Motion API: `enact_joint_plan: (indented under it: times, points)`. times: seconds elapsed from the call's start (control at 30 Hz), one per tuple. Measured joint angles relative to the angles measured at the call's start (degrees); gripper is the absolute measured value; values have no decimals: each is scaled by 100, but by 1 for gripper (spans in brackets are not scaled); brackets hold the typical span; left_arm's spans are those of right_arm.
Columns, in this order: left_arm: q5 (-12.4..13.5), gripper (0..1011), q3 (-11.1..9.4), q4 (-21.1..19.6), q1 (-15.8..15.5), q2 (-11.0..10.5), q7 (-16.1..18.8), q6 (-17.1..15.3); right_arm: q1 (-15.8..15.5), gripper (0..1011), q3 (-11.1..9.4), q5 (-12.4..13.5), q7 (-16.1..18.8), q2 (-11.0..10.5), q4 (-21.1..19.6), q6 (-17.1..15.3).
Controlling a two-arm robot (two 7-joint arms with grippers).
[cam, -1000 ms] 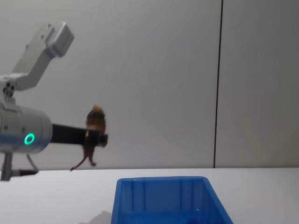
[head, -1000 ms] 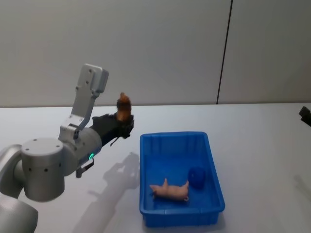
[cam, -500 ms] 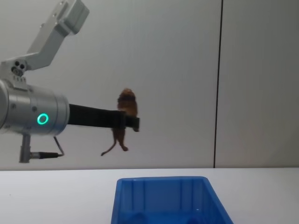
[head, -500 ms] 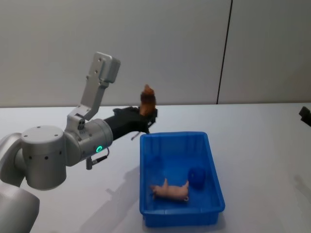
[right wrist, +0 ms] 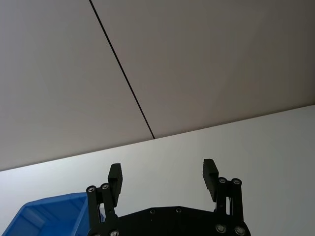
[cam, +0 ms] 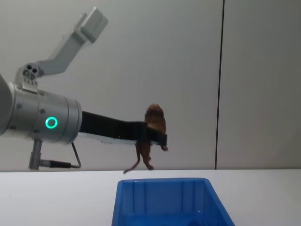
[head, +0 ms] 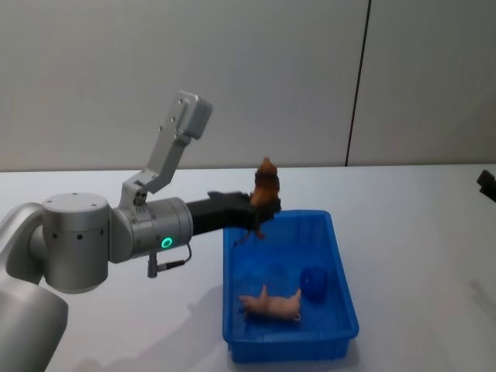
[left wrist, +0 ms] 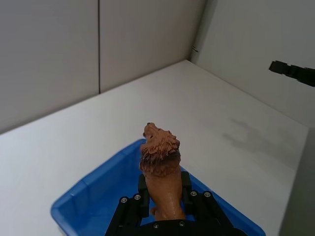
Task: Pick up the two dolls from the table and place them into the box.
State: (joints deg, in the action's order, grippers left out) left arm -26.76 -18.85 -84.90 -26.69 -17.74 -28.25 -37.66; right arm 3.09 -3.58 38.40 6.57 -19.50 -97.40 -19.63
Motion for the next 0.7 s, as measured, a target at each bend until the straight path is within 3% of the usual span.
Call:
enact_joint_plan:
  times: [0.3, 0.7]
  points:
    - [-66, 376, -92, 323, -128, 44, -491, -433, 0, 1003, 0, 0, 0, 0, 0, 0]
    - [-93, 721, -162, 540, -211, 73, -792, -676, 0, 1003, 0, 0, 0, 0, 0, 0]
